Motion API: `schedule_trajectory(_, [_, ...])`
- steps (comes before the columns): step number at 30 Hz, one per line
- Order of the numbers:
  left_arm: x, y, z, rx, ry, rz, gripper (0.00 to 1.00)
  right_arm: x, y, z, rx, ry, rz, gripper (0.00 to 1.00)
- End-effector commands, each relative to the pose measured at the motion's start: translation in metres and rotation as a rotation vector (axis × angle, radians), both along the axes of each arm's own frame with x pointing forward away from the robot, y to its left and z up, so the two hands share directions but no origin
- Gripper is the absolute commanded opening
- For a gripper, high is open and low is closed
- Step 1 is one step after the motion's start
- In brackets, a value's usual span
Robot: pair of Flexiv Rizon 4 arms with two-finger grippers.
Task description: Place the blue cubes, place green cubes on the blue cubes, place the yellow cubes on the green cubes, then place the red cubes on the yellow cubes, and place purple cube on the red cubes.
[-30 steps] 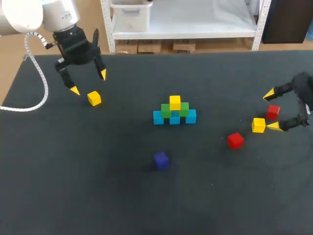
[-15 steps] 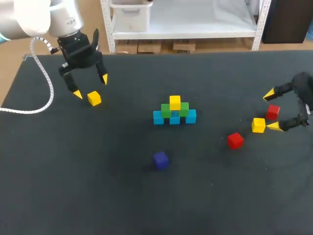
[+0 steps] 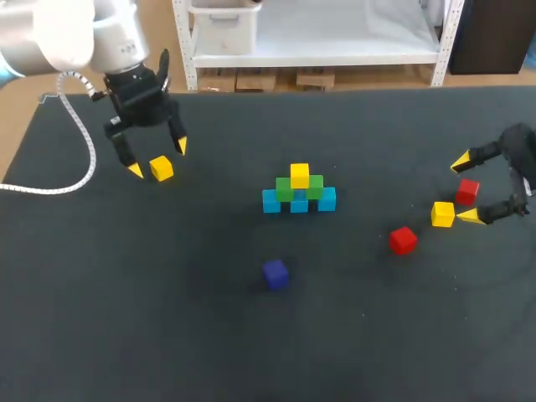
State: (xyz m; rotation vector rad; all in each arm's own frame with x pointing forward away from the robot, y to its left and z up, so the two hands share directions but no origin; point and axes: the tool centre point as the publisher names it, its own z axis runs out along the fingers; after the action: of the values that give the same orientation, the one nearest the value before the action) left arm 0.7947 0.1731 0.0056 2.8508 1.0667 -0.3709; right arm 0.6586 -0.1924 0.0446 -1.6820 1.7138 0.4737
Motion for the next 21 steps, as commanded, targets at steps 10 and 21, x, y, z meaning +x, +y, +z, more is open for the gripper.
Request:
schedule_trajectory(10, [0.0010, 0.0025, -0.0093, 0.012, -0.007, 0.012, 0.87, 0.0004, -0.0001, -0.0008, 0.004, -0.002, 0.001, 1.00])
schedule_trajectory(21, [0.0043, 0.0050, -0.0117, 0.009, -0.006, 0.029, 0.00, 0.0004, -0.0001, -0.0008, 0.004, -0.002, 0.001, 1.00])
